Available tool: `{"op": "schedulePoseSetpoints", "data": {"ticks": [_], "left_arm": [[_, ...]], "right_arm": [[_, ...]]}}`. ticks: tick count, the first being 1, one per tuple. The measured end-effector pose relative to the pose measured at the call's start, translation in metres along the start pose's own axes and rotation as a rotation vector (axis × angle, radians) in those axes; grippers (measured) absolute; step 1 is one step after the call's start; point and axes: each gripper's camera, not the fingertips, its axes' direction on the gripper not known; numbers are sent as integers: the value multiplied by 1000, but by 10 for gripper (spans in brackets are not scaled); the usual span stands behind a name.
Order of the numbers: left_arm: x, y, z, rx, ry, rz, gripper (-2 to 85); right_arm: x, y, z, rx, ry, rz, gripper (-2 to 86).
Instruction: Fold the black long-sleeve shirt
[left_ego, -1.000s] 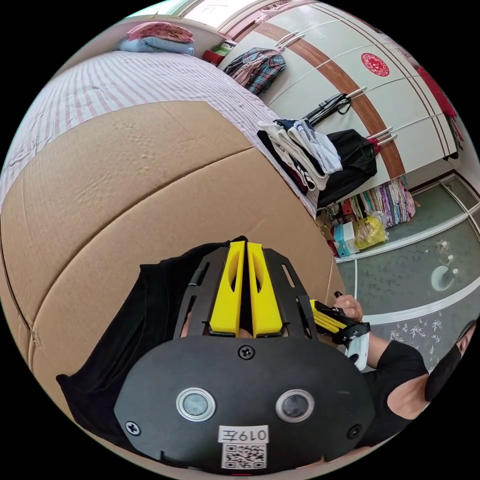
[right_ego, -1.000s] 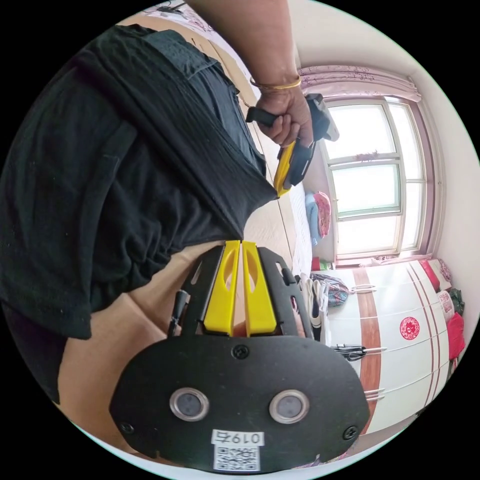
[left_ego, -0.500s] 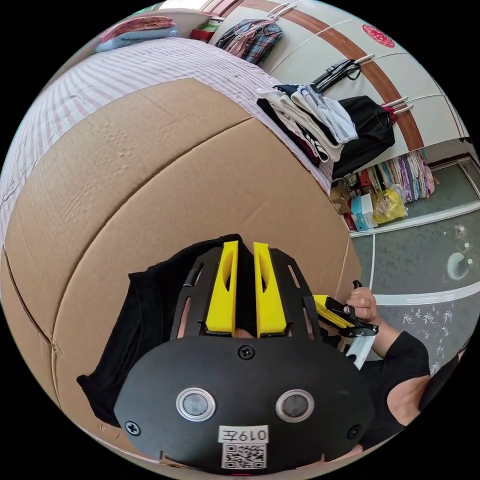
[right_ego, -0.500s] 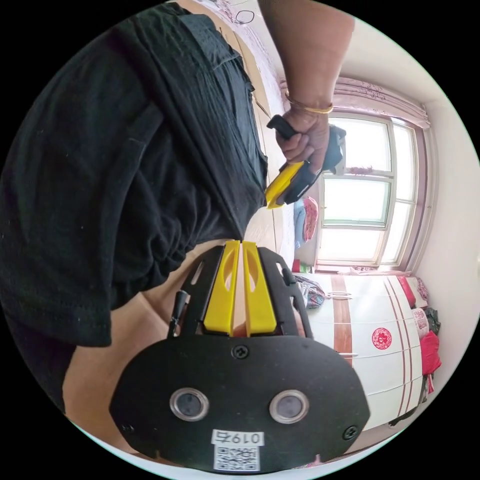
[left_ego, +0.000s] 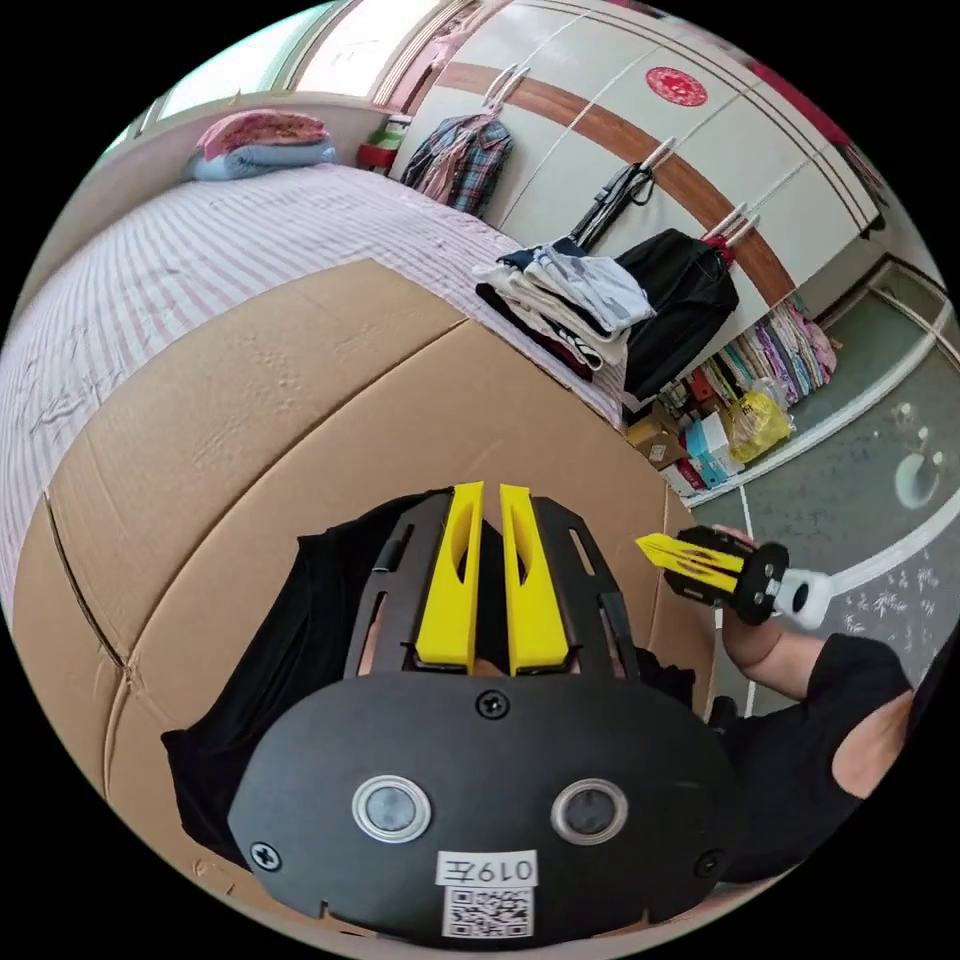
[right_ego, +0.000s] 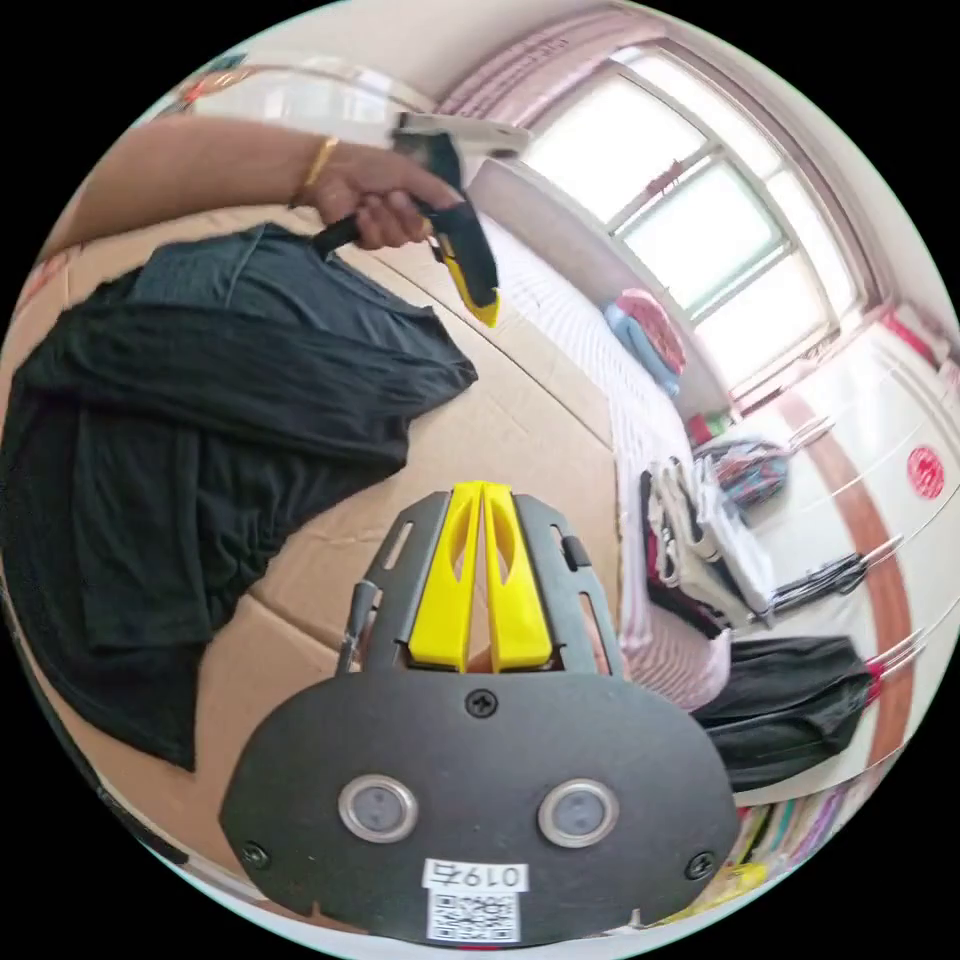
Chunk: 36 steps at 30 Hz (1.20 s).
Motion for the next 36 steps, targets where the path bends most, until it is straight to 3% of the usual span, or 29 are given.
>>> {"op": "schedulePoseSetpoints", "data": {"ticks": [5,9,11,19,25,29,36], "left_arm": [[73,93,1,52,-263,297,14],[101,142,16,51,-131,306,18],[125,167,27,89,-165,328,26],[191,204,85,27,-349,440,69],[210,226,126,-89,-513,453,42],[214,238,132,-91,-509,422,19],[203,260,116,24,-365,306,11]], "right_arm": [[114,-13,59,84,-440,285,-4],[168,-36,131,40,-685,324,35],[189,-51,176,-21,-783,291,71],[236,-69,256,-45,-898,243,76],[250,-73,291,-86,-976,186,53],[258,-75,300,-103,-947,162,-2],[272,-81,298,-108,-818,155,-9]]}}
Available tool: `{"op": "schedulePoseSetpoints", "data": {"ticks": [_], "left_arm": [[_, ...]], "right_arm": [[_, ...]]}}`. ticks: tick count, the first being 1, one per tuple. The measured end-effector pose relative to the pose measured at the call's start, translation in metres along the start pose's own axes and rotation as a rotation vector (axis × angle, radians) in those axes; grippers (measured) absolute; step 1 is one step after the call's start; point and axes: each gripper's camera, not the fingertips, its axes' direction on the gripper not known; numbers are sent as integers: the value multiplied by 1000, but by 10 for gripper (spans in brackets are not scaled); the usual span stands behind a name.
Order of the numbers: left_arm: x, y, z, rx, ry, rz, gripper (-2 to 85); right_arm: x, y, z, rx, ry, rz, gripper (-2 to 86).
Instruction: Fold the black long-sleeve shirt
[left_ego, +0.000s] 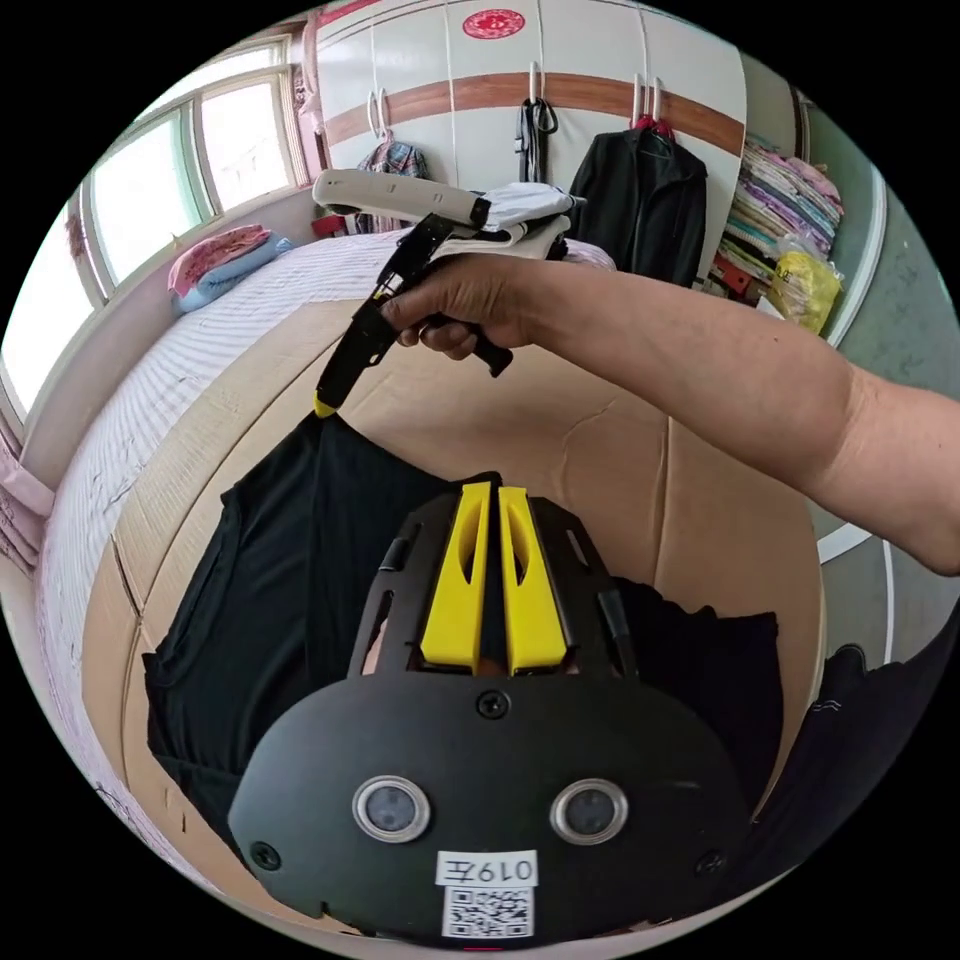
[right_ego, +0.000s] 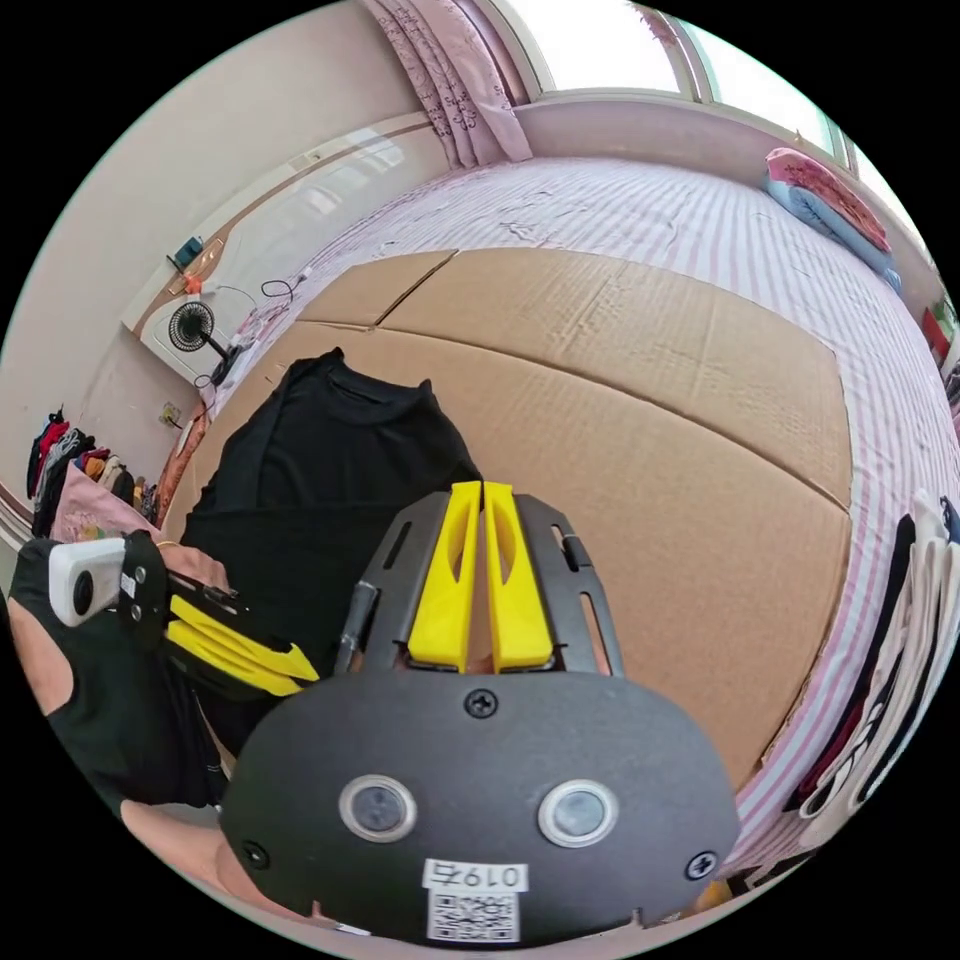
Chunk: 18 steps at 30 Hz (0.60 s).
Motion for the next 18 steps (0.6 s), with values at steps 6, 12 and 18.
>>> {"op": "schedulePoseSetpoints", "data": {"ticks": [6,12,18], "left_arm": [[-14,12,12,-68,119,-75,19],[-10,23,5,-43,119,-50,45],[-21,41,-20,54,190,-93,73]], "right_arm": [[5,-8,17,-72,27,18,0],[11,1,11,-59,35,43,59],[9,40,-21,71,-34,124,48]]}}
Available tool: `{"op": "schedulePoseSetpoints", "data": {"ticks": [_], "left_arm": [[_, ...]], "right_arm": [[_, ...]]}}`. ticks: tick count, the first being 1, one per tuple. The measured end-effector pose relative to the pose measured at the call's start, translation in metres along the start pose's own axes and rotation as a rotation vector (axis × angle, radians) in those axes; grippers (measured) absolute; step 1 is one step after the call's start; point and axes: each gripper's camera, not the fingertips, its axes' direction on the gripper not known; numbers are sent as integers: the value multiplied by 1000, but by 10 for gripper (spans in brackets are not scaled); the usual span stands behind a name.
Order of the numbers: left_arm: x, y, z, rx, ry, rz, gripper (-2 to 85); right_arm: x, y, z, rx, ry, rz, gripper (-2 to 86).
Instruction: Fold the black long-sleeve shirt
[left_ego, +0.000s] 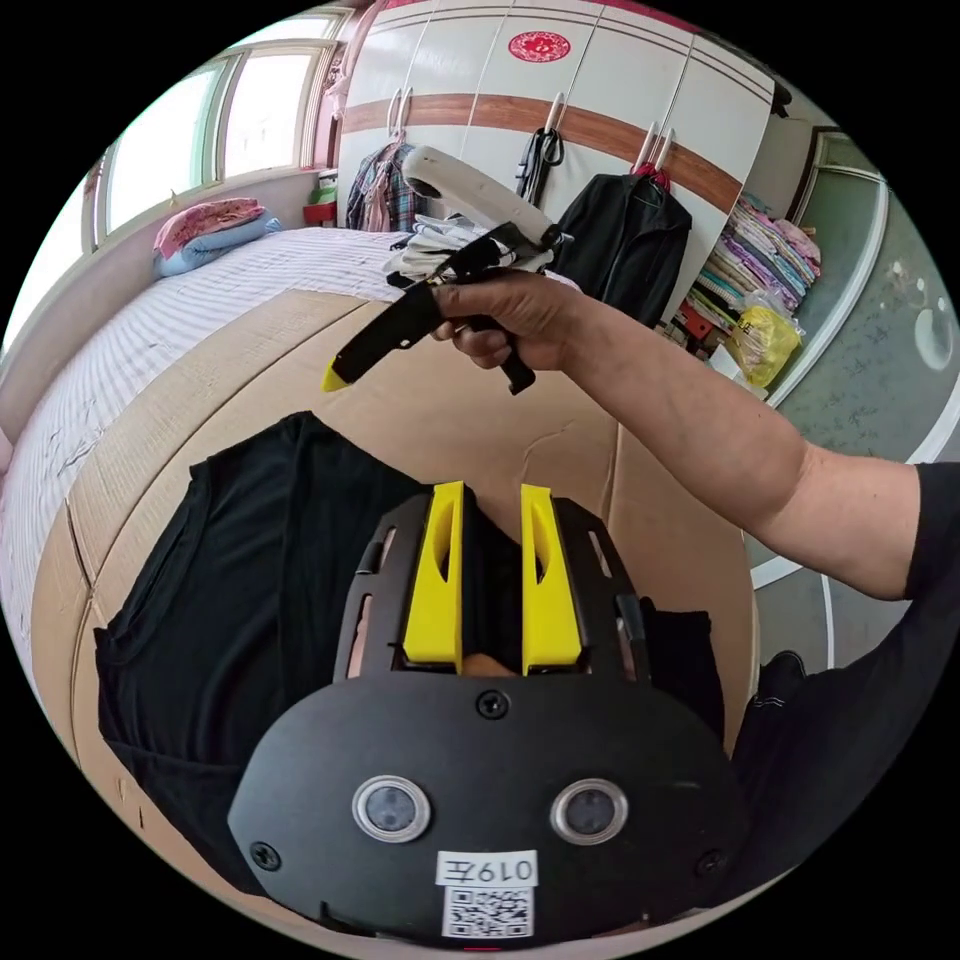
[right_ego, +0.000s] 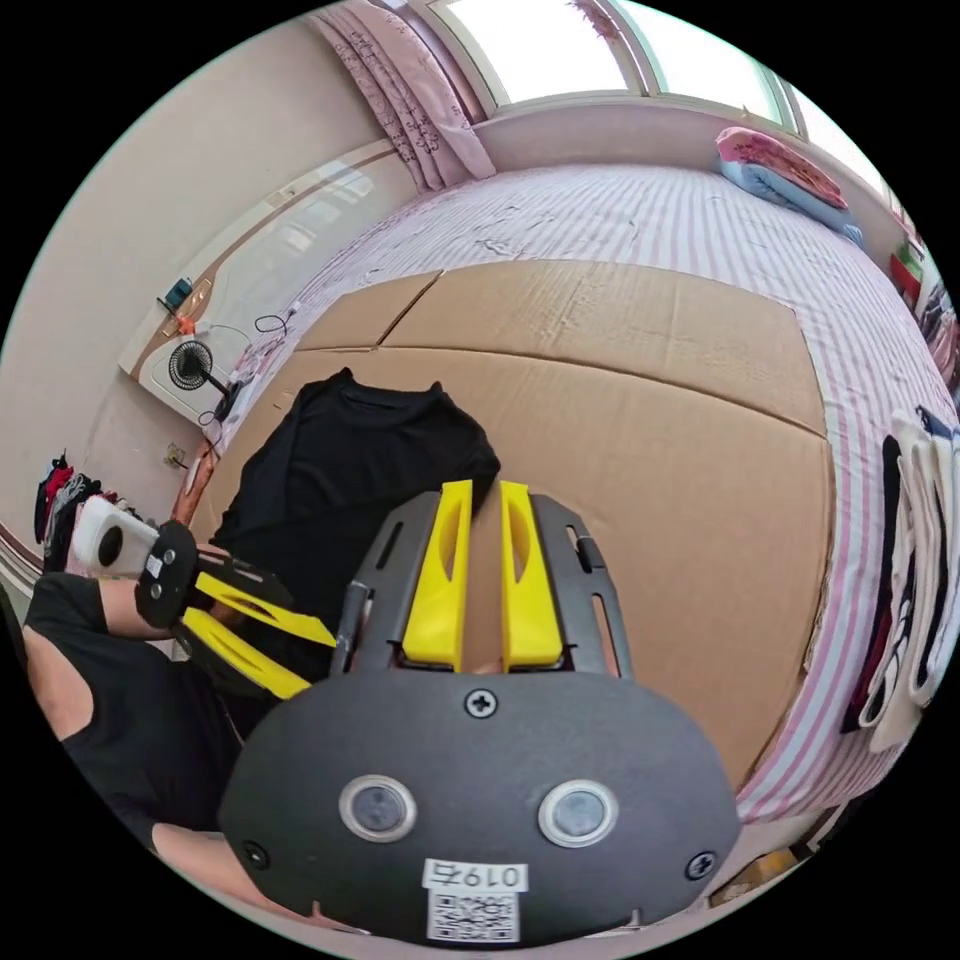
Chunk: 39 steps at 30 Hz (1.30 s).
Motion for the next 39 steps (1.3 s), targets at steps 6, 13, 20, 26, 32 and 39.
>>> {"op": "schedulePoseSetpoints", "data": {"ticks": [6,13,20,26,32,39], "left_arm": [[-3,36,-35,46,-31,-59,69],[-4,77,-60,54,-65,-146,59],[-8,87,-70,50,-77,-169,58],[-25,71,-77,71,-72,-200,57],[-63,32,-92,97,-120,-193,55],[-155,-44,-95,99,-68,-351,30]], "right_arm": [[-3,55,1,14,-99,76,41],[-7,86,13,0,-265,83,79],[-18,106,16,-30,-279,19,84],[-26,110,21,-56,-251,-7,57],[-19,117,20,-31,-286,52,30],[-2,133,18,58,-379,186,14]]}}
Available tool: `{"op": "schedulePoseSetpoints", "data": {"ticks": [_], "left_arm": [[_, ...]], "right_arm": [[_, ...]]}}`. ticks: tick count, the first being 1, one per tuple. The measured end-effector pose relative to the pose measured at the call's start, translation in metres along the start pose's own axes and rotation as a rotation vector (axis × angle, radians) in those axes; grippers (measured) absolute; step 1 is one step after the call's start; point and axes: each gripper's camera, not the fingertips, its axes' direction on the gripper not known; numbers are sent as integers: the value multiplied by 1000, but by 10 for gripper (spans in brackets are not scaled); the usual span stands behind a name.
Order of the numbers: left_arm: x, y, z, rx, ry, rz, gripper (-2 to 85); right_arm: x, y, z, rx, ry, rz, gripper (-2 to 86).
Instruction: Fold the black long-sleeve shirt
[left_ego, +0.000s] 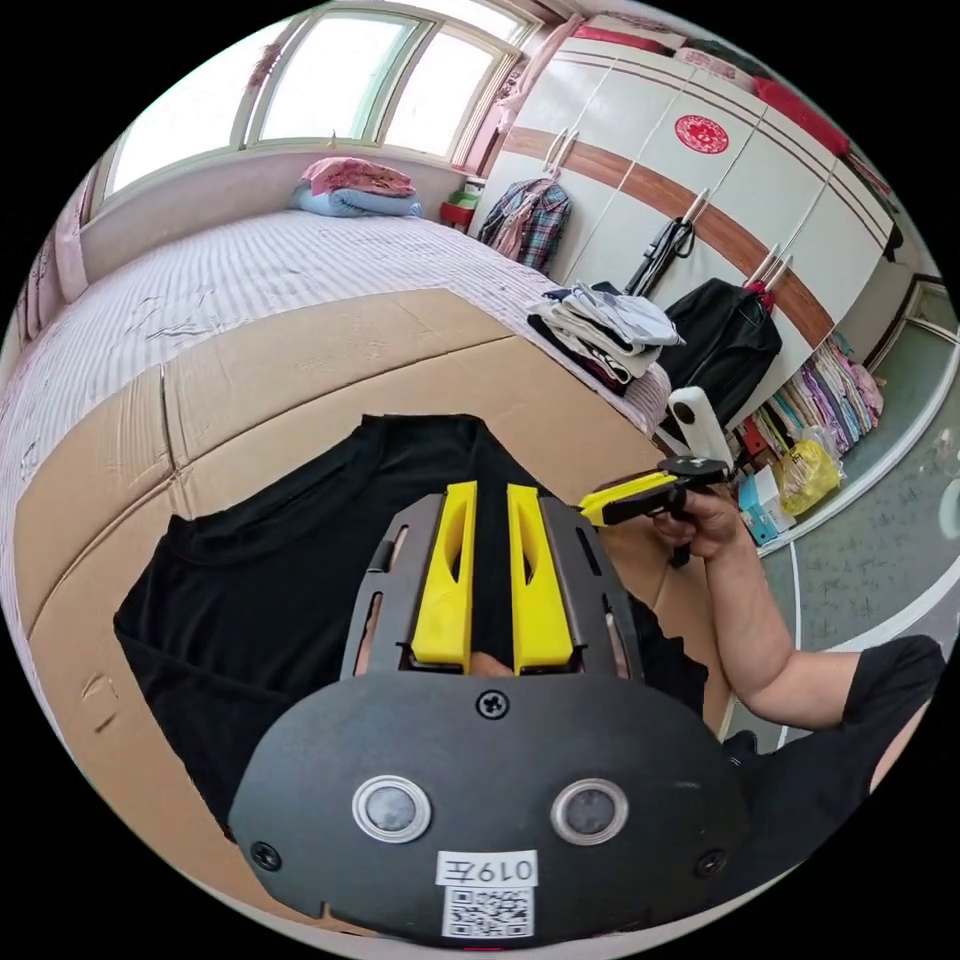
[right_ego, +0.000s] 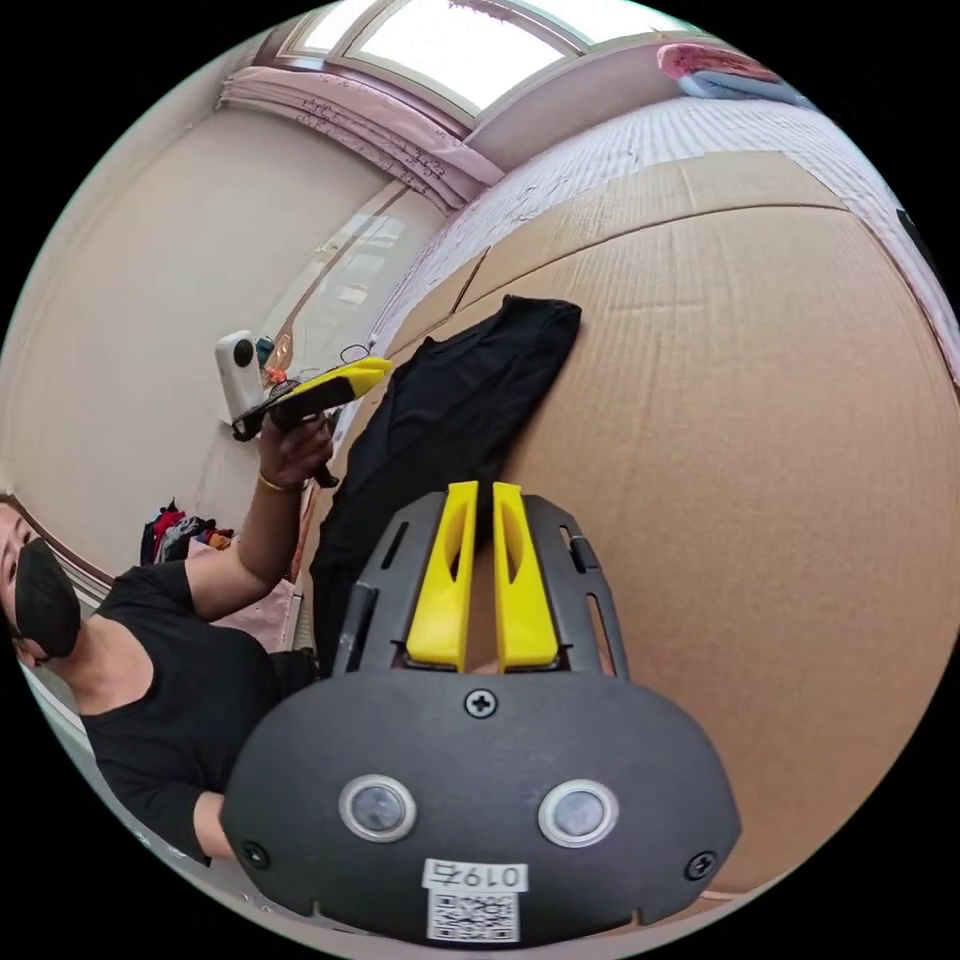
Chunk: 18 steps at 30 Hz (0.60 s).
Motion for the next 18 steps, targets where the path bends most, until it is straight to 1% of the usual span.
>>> {"op": "schedulePoseSetpoints", "data": {"ticks": [2,8,9,11,13,18], "left_arm": [[-5,-37,19,-47,14,38,23],[-9,-111,75,-183,3,71,24],[-8,-116,79,-193,2,79,26],[-7,-134,94,-252,-72,115,26],[-8,-144,101,-288,-91,124,21],[-15,-161,98,-293,-32,114,13]], "right_arm": [[2,1,0,8,-22,5,12],[-2,0,3,2,1,2,11],[-2,0,4,2,0,1,11],[-2,-2,4,3,-7,4,12],[-2,-3,5,4,-16,5,12],[-1,-8,8,3,-38,15,13]]}}
